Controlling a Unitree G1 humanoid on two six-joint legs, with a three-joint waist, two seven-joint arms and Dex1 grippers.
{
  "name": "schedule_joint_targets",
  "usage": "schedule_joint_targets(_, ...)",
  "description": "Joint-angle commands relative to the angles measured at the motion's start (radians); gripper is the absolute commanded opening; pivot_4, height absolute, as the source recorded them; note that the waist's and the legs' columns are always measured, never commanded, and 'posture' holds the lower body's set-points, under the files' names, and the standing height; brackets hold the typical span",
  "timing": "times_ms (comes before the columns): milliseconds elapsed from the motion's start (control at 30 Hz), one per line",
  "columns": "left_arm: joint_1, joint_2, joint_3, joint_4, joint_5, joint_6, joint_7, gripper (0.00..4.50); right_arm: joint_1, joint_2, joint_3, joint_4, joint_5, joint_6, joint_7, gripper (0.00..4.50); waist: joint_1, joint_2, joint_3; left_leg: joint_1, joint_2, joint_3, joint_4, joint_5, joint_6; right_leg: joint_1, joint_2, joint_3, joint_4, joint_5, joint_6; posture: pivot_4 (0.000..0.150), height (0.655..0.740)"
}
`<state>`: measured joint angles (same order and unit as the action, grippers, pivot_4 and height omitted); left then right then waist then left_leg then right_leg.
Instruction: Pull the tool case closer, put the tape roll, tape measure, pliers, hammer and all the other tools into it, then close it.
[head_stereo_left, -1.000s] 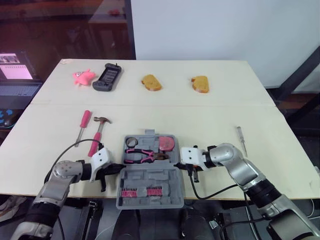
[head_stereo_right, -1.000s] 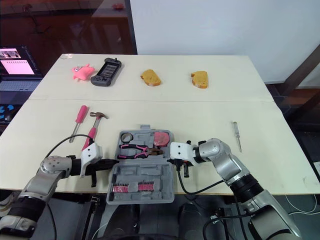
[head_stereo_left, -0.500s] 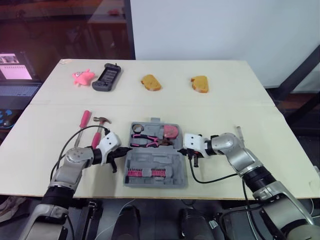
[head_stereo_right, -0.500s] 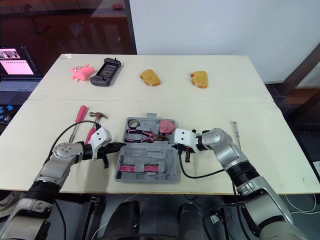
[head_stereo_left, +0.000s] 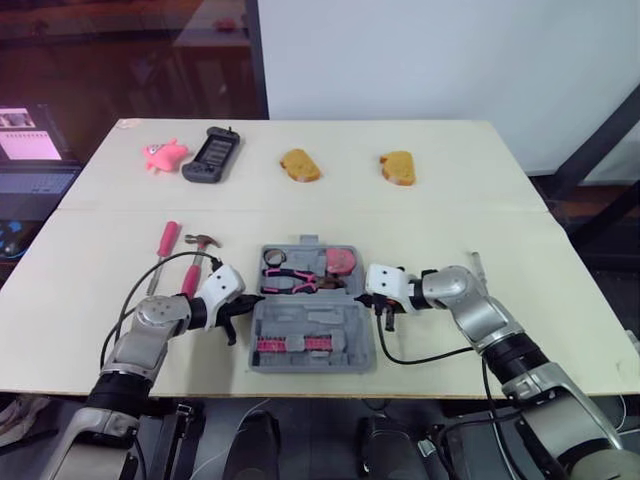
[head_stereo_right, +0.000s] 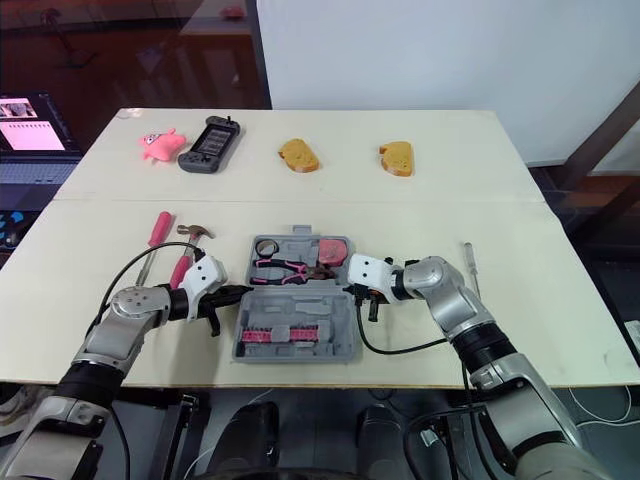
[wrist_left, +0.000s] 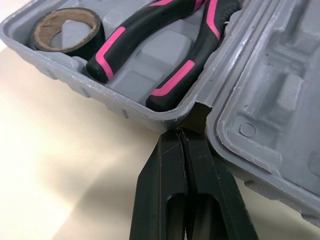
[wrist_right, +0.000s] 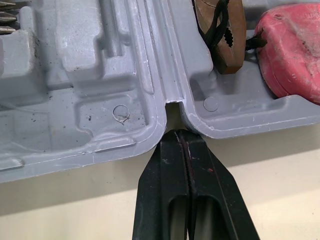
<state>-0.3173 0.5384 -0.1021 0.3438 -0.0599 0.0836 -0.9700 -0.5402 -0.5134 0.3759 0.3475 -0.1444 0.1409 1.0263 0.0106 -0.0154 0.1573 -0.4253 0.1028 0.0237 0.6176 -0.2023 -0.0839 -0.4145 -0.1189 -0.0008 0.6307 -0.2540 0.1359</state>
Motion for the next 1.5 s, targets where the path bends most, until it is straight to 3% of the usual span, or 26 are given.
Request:
schedule_joint_targets(33, -0.032, -0.015, 0.007, -0.031, -0.019, -0.010, 0.014, 0.01, 0.000, 0.035, 0.014, -0.025, 0.001, 0.001, -0.007, 0.00, -0.001, 0.000, 0.000, 0.000, 0.000, 0.000, 0.000, 0.000, 0.000, 0.000, 0.000, 0.000, 0.000, 0.000, 0.000, 0.150, 0.7207)
schedule_joint_targets(967, 0.038, 0.008, 0.021, -0.099, -0.018, 0.027, 0.047, 0.01, 0.043, 0.062, 0.038, -0.096, 0.006, 0.082, 0.025, 0.00, -0.006, 0.000, 0.000, 0.001, 0.000, 0.000, -0.002, 0.000, 0.000, 0.000, 0.000, 0.000, 0.000, 0.000, 0.000, 0.150, 0.7207)
schedule_joint_targets(1500, 0.058, 0.018, 0.033, -0.110, -0.020, 0.019, 0.075, 0.01, 0.013, 0.071, 0.034, -0.043, -0.009, 0.067, 0.020, 0.00, -0.015, 0.000, 0.000, 0.001, 0.000, 0.000, -0.002, 0.000, 0.000, 0.000, 0.000, 0.000, 0.000, 0.000, 0.000, 0.150, 0.7207)
